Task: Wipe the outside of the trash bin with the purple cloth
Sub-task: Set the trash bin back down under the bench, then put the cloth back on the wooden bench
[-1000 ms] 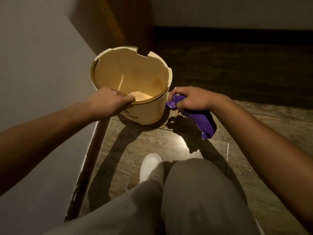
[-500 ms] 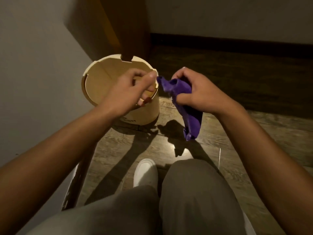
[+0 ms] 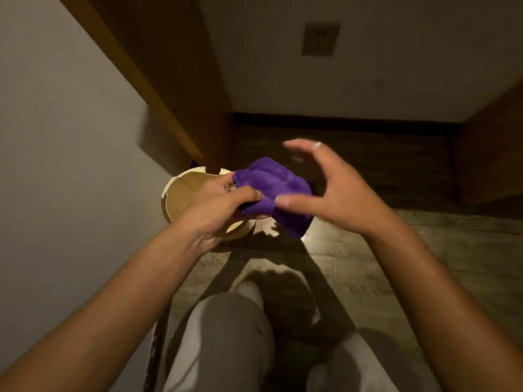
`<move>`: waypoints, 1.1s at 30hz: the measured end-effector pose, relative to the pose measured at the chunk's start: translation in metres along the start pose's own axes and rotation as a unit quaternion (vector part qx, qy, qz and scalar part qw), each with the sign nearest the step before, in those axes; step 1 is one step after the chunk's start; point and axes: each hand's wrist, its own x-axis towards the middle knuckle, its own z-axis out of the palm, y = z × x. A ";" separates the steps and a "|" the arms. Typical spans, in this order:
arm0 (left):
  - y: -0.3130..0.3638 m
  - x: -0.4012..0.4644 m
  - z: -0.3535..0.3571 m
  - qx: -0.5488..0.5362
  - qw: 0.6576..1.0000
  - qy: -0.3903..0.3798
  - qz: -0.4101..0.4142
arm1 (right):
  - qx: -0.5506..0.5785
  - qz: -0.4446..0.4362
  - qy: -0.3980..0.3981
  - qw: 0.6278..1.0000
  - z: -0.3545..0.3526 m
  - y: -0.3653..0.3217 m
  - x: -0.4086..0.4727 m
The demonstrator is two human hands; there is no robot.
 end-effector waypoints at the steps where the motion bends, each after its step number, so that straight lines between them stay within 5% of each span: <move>1: 0.015 -0.015 0.002 -0.016 1.000 0.004 -0.003 | 0.042 0.061 0.055 0.996 -0.014 -0.010 -0.011; 3: 0.039 -0.044 0.008 -0.053 0.999 0.001 -0.004 | 0.111 0.197 0.129 0.966 -0.034 -0.027 -0.034; 5: 0.064 -0.076 0.020 -0.099 0.995 -0.011 -0.010 | 0.220 0.276 0.100 0.930 -0.044 -0.052 -0.060; 9: 0.118 -0.142 0.050 -0.032 0.999 -0.028 -0.030 | 0.387 0.267 0.112 0.876 -0.074 -0.143 -0.096; 17: 0.242 -0.254 0.086 0.219 0.974 -0.027 0.053 | 0.303 0.211 0.169 0.914 -0.170 -0.317 -0.120; 22: 0.325 -0.253 0.095 -0.076 0.993 -0.076 0.054 | 0.370 0.167 0.190 0.894 -0.216 -0.386 -0.085; 28: 0.416 -0.196 0.107 0.015 0.991 -0.003 0.133 | 0.422 0.189 0.247 0.852 -0.250 -0.390 -0.015; 33: 0.448 -0.121 0.103 0.128 0.978 0.086 0.137 | 0.290 0.217 0.262 0.895 -0.265 -0.376 0.072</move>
